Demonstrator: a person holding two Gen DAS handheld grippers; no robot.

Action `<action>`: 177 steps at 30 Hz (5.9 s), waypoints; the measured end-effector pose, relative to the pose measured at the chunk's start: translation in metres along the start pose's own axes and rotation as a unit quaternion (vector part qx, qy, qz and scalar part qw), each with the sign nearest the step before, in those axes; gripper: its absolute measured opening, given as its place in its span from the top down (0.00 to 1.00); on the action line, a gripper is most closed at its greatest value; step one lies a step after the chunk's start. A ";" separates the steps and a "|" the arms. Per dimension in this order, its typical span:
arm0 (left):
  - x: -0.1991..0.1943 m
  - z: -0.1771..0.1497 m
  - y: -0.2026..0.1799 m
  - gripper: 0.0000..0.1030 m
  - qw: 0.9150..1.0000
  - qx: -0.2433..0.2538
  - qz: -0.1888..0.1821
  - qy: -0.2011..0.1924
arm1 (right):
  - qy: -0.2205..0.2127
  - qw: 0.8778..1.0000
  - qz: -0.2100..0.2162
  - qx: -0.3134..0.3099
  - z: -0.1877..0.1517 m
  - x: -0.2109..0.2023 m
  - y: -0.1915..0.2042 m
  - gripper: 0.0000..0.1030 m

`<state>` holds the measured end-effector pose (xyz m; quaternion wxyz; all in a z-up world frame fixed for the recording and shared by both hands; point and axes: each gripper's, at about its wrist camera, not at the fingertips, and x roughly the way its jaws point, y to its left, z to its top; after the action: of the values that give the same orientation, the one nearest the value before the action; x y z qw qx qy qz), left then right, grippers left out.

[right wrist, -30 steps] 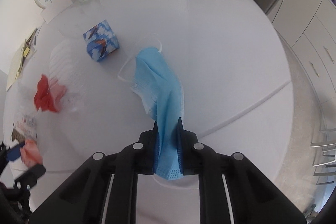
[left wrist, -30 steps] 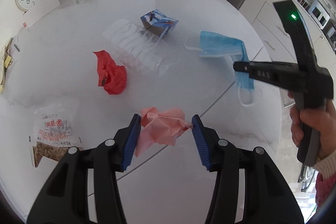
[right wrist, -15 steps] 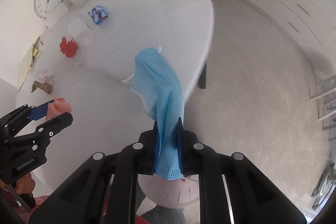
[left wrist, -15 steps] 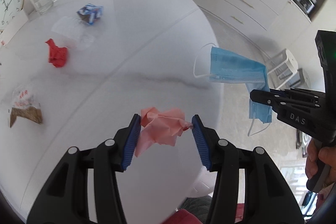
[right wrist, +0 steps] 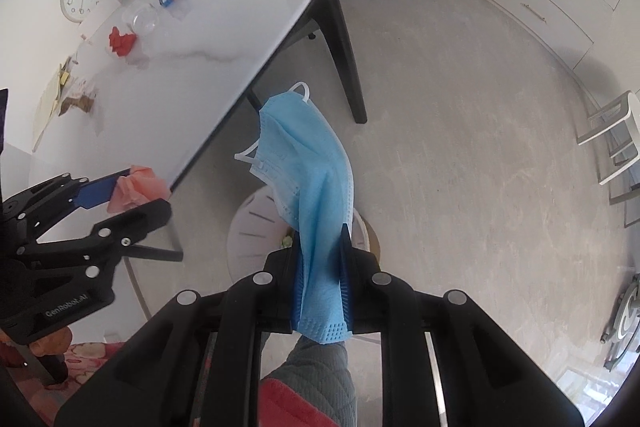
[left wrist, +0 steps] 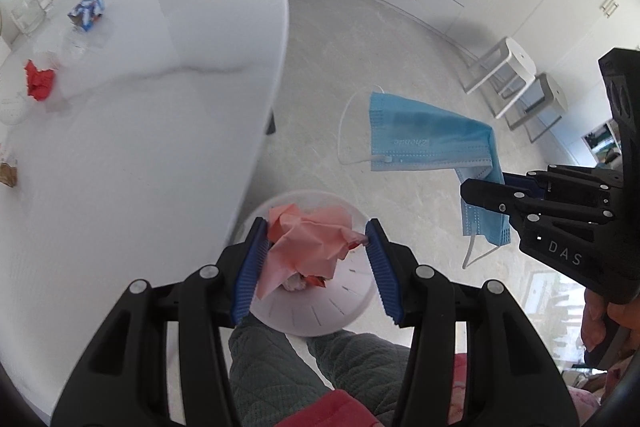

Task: Collect trash
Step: 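Carry the pink tissue and blue mask over the bin and release both, then move both open grippers back over the table toward the remaining trash, then grasp the clear red-printed snack bag with the left gripper while the right gripper grasps the red crumpled bag, then carry both bags over the bin and open both grippers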

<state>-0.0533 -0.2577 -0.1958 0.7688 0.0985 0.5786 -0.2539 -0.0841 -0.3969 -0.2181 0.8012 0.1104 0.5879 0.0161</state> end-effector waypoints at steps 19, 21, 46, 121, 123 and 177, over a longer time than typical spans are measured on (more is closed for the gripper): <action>0.040 -0.018 -0.020 0.20 0.999 0.006 0.012 0.051 | 0.019 1.000 0.005 0.008 -0.035 0.006 -0.015 0.83; 0.034 -0.017 -0.020 0.17 0.999 0.008 0.021 0.046 | 0.018 1.000 0.006 0.008 -0.034 0.007 -0.014 0.82; -0.058 -0.027 0.079 0.08 0.987 -0.129 0.095 -0.021 | 0.073 0.995 0.036 -0.061 -0.041 0.078 0.041 0.36; -0.019 0.055 0.426 0.08 0.953 -0.274 0.129 -0.002 | -0.023 0.991 0.025 -0.126 0.200 0.089 0.323 0.02; -0.014 0.058 0.428 0.17 0.952 -0.277 0.126 -0.001 | -0.019 0.991 0.027 -0.132 0.209 0.097 0.326 0.02; -0.102 -0.016 0.377 0.62 0.978 -0.184 0.079 -0.052 | -0.025 0.996 0.005 -0.084 0.166 0.083 0.336 0.67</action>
<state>0.1026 0.0985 -0.1582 0.8206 -0.0124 0.5648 -0.0860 0.1332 -0.0825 -0.1829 0.8219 0.0461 0.5639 0.0668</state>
